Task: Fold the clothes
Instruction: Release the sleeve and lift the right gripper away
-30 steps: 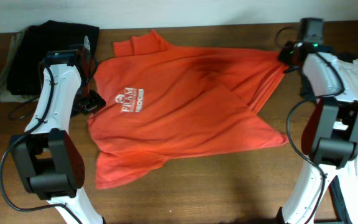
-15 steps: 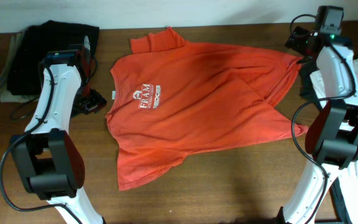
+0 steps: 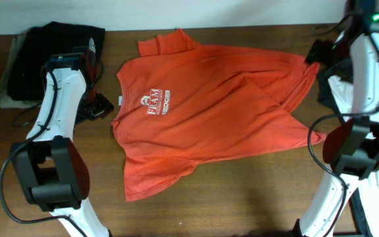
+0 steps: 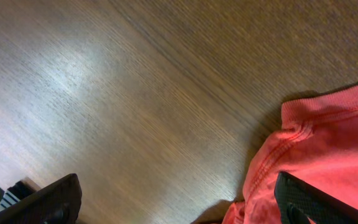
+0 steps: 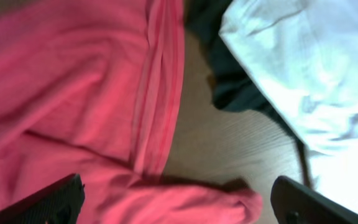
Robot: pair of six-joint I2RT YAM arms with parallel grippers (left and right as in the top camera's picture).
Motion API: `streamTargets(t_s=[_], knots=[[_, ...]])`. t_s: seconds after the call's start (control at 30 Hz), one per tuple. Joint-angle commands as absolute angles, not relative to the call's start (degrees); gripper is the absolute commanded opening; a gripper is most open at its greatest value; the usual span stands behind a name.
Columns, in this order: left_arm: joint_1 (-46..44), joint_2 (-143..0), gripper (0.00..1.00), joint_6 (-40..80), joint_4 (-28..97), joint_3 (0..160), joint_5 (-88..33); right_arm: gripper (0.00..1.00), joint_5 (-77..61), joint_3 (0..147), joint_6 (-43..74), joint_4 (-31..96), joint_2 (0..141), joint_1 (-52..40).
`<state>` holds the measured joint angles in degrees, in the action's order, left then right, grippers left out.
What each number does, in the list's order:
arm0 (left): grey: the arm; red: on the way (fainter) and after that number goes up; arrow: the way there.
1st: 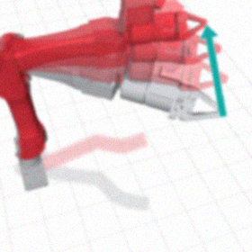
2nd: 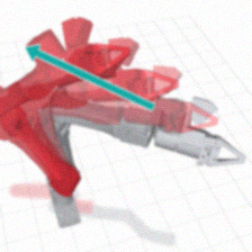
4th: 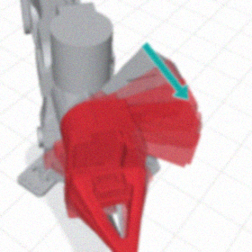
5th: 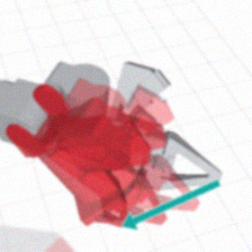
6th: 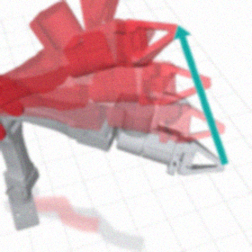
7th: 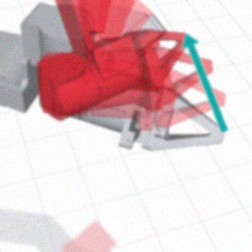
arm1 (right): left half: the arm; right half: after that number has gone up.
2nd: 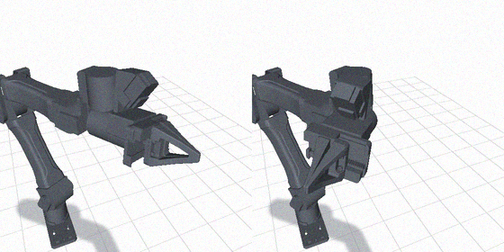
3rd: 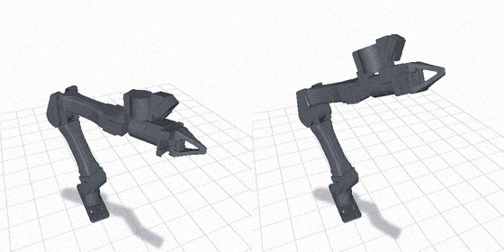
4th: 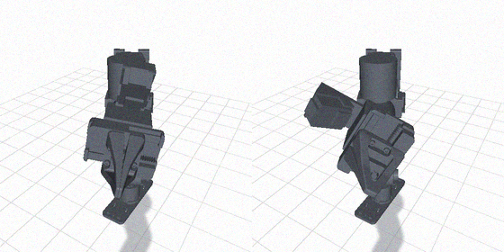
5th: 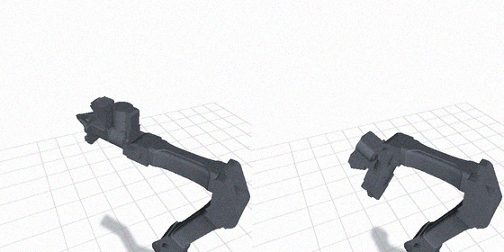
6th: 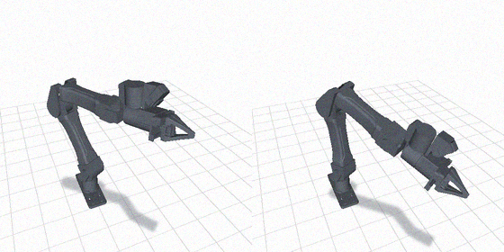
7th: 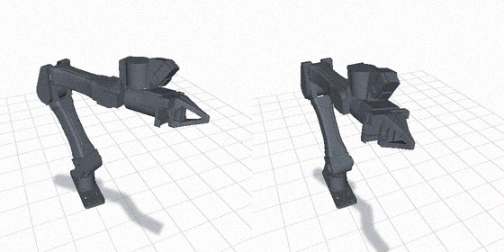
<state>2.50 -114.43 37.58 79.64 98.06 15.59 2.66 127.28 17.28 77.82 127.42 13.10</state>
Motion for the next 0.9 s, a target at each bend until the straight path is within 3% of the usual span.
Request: streamTargets(t_s=[0.0, 0.17, 0.3, 0.47, 0.57, 0.7, 0.77, 0.87], knots=[[2.7, -112.9, 0.99, 37.7, 79.6, 97.5, 15.2, 0.99, 1.5, 115.5, 15.9, 71.1, 128.0, 11.2], [2.7, -112.9, 0.99, 37.7, 79.7, 97.5, 15.2, 0.97, -1.3, 106.5, 13.7, 62.2, 128.0, 8.6], [2.7, -112.9, 0.99, 37.7, 79.7, 97.5, 15.2, 0.90, -0.8, 102.2, 13.9, 57.4, 128.1, 7.4], [2.7, -112.9, 0.99, 37.7, 79.7, 97.5, 15.2, 0.72, -0.7, 99.2, 13.9, 55.0, 128.1, 7.9], [2.7, -112.9, 0.99, 37.7, 79.5, 97.5, 15.2, 0.70, -0.4, 97.8, 13.9, 53.5, 128.1, 8.0], [2.7, -112.9, 0.99, 37.7, 79.5, 97.5, 15.2, 0.53, -0.4, 97.1, 13.9, 52.6, 128.2, 8.0], [2.7, -112.9, 0.99, 37.7, 79.5, 97.5, 15.2, 0.36, 0.9, 97.1, 13.9, 52.8, 128.3, 8.0], [2.7, -112.9, 0.99, 37.7, 79.5, 97.5, 15.2, 0.26, 4.1, 97.1, 13.9, 52.9, 128.4, 8.0]])
